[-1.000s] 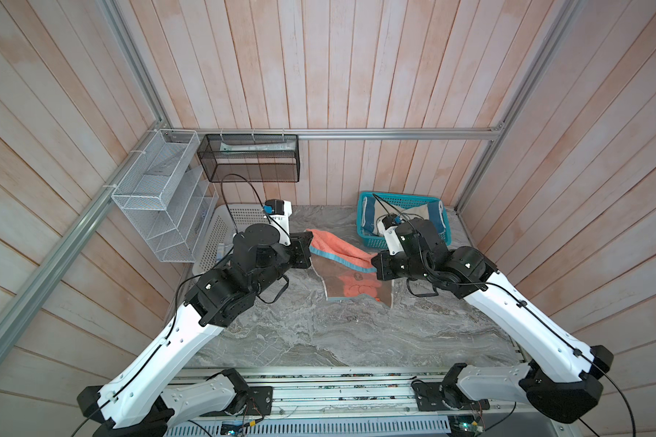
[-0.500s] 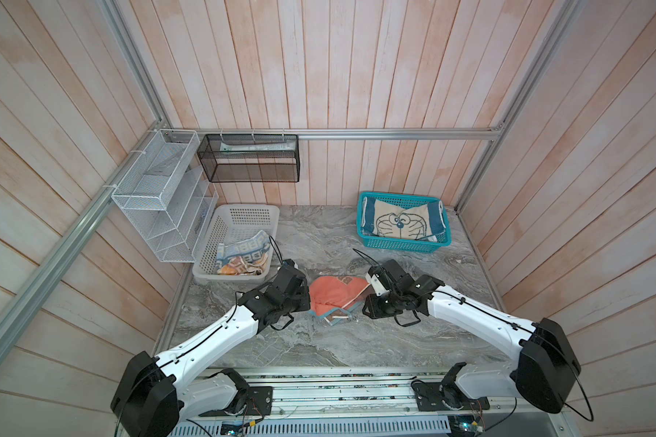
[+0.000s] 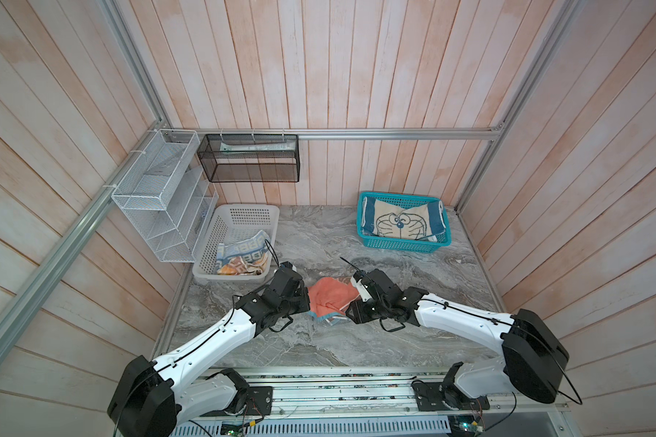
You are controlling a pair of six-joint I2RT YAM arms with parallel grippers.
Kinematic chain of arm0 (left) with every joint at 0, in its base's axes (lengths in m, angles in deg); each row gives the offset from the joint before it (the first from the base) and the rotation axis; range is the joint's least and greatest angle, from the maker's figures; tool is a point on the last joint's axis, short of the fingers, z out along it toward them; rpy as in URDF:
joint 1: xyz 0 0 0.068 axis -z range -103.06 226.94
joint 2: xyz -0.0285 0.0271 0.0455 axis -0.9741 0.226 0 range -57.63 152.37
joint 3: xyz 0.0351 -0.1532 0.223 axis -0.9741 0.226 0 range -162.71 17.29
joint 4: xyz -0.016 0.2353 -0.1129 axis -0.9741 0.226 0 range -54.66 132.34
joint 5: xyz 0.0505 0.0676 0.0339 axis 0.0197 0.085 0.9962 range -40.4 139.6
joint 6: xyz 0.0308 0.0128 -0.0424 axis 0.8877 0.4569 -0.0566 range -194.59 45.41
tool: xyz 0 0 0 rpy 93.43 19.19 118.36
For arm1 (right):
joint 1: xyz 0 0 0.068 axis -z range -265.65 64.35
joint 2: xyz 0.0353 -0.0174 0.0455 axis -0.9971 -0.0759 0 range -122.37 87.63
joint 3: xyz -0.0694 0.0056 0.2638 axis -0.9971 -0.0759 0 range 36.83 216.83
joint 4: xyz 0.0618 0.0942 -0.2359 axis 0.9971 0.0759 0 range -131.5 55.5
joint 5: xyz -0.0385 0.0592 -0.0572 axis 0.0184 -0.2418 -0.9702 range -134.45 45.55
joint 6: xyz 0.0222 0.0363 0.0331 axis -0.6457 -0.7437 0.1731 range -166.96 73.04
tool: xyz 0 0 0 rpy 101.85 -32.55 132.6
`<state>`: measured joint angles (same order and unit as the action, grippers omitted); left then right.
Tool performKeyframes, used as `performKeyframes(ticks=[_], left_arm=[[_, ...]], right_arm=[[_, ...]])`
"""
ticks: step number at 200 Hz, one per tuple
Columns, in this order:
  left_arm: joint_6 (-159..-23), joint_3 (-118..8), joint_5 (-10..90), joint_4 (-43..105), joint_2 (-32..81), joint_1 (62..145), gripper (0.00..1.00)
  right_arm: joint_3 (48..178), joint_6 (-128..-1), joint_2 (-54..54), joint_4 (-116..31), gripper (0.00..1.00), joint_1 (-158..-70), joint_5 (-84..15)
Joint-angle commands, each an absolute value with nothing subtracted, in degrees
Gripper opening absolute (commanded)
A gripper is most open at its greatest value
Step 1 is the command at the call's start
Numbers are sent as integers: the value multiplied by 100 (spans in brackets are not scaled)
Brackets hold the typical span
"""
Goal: Fold and stack the towels
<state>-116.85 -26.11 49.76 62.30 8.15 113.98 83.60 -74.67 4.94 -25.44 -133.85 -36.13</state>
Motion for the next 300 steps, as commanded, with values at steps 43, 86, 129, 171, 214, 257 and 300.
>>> performKeyframes(ticks=[43, 86, 129, 171, 214, 257, 300], left_arm=[[-11647, -2814, 4696, 6131, 627, 11165, 0], [-11548, -3232, 4679, 6420, 575, 11126, 0], [-11221, -4387, 5029, 7198, 267, 11093, 0], [-10604, -5556, 5232, 7291, -74, 11086, 0], [-10313, -6991, 4706, 7224, -253, 11112, 0], [-10045, -7971, 4383, 7181, -296, 11123, 0], [-10156, -8568, 4779, 7818, 87, 11122, 0]], right_arm=[[8555, -6238, -820, -3363, 53, -13593, -3727], [9057, -6270, -437, -3066, 1, -13819, -4387], [9706, -6390, 798, -1472, 0, -13829, -4954], [11242, -5891, 1877, -39, 0, -13829, -5690], [14043, -5415, 1677, 1413, 0, -13992, -6343], [16200, -4690, 992, 2355, 0, -14335, -6736], [17330, -4562, 303, 2839, 0, -14348, -6983]])
